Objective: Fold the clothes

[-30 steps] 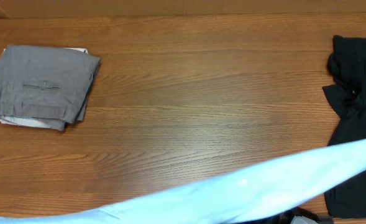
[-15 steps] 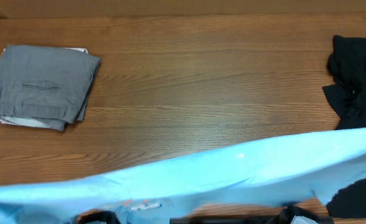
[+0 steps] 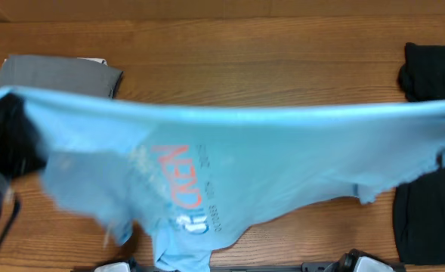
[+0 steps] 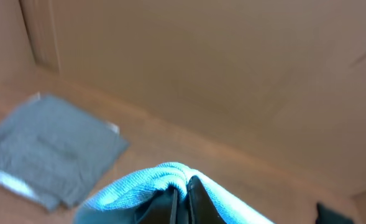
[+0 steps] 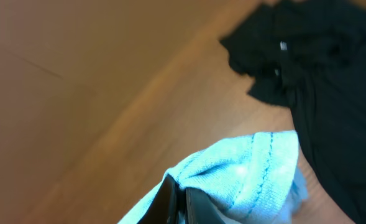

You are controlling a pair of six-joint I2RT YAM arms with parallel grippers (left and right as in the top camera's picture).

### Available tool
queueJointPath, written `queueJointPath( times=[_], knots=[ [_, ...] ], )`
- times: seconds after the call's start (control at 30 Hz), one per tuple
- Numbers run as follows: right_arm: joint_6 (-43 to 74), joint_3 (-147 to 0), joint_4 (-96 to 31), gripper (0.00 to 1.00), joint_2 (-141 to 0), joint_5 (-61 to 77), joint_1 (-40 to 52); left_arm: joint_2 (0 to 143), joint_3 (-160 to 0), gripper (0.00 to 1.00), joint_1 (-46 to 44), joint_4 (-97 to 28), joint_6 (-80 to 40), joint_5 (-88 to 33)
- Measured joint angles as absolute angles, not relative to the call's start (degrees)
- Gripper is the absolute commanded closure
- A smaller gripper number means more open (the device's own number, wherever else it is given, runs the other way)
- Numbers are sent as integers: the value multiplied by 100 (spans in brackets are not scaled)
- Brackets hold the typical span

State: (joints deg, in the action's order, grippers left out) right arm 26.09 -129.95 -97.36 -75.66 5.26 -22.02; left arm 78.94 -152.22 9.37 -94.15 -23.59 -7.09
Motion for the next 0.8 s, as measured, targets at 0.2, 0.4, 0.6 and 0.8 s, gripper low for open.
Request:
queueJointPath(
  times=[0.2,0.4,0.6,0.8],
  knots=[
    [2499,-12779,-9732,96,-8624,639,-2171,9059,-14916,96,893,-9461,-2294,-910],
    [2418,-12746,-9647,96,-9465,725,-2086,10156,-14910,96,768,-9454,-2075,-1205],
    [2342,-12737,-9264,96,-10250,694,-1870,11161,-14903,96,346,-9223,-1927,-1175],
    [2309,-12722,-8978,96,-10790,655,-1754,11858,-14877,96,10,-9153,-1933,-731]
  ],
)
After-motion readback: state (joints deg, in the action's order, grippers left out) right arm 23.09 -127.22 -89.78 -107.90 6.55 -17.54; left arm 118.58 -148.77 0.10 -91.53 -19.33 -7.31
